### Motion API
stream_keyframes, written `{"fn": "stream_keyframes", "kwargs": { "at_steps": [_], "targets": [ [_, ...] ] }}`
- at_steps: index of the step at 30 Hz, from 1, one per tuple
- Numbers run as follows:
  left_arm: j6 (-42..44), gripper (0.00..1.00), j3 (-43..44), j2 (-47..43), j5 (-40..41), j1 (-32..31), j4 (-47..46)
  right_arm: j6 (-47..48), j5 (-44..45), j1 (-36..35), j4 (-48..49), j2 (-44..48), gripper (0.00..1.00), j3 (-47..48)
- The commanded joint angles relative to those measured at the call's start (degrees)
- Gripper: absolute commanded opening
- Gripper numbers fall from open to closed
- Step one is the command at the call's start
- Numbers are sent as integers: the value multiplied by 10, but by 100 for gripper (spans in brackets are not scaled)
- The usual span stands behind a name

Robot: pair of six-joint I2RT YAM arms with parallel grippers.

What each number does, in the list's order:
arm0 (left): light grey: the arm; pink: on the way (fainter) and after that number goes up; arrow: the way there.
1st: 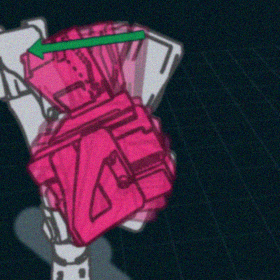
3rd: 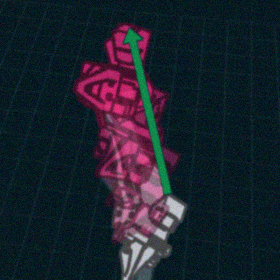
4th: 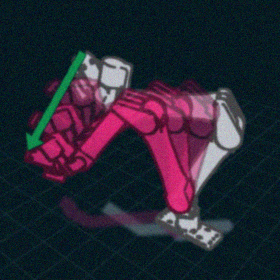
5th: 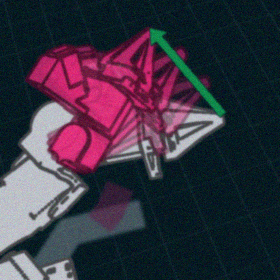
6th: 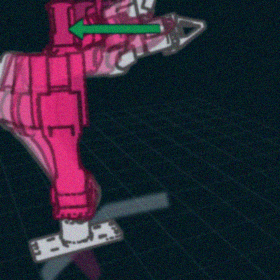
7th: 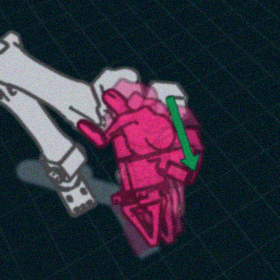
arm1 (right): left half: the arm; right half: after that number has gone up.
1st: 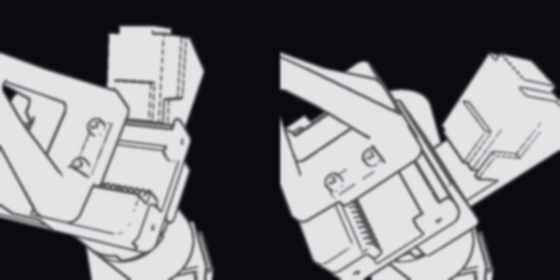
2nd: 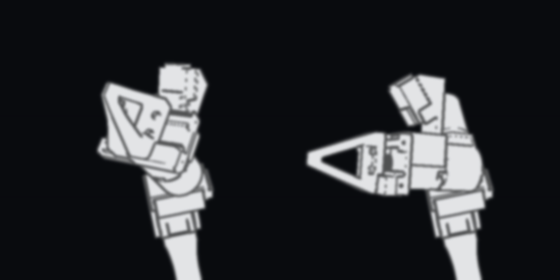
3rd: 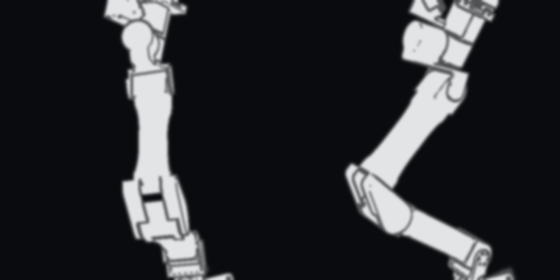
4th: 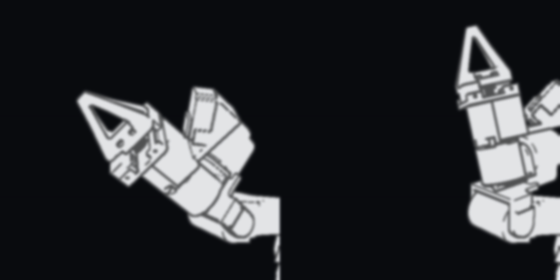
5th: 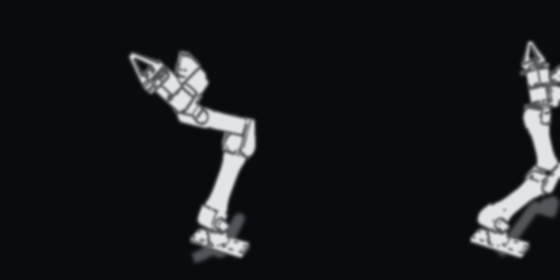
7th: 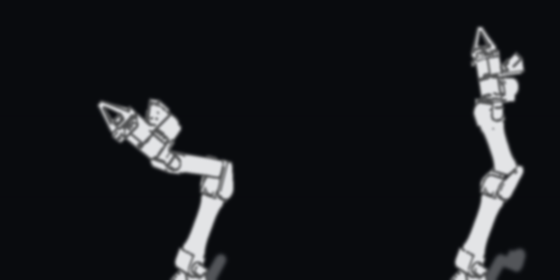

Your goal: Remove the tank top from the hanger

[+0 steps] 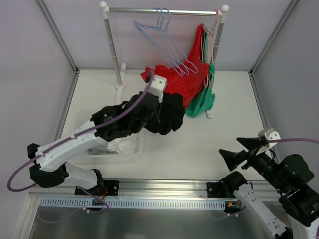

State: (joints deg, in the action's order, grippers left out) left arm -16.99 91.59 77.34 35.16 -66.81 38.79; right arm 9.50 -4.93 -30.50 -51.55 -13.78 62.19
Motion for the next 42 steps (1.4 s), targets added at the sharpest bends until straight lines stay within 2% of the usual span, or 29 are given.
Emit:
{"fn": "stream_keyframes", "kwargs": {
  "at_steps": [1, 2, 7, 13, 23, 29, 35, 42],
  "targets": [
    [3, 0, 46, -47, 40, 54, 53, 3, 3, 1, 33, -5, 100, 6],
    [-2, 0, 46, -61, 33, 87, 59, 4, 3, 2, 33, -5, 99, 7],
    [-24, 0, 14, -92, 40, 153, 81, 5, 4, 1, 36, -7, 99, 10],
    [-93, 0, -98, -146, -25, 258, 85, 5, -1, 1, 43, -14, 99, 8],
    [-167, 0, -259, -171, -69, 362, 81, -3, -18, 1, 57, -20, 100, -1],
    [-198, 0, -323, -163, -75, 375, 47, -2, -20, 1, 57, -20, 100, -3],
    [-199, 0, -382, -114, -148, 412, -36, -11, -34, 2, 65, -22, 100, -14],
    [-226, 0, -446, -59, -175, 431, -101, -23, -47, 2, 73, -13, 99, -37]
  ]
}}
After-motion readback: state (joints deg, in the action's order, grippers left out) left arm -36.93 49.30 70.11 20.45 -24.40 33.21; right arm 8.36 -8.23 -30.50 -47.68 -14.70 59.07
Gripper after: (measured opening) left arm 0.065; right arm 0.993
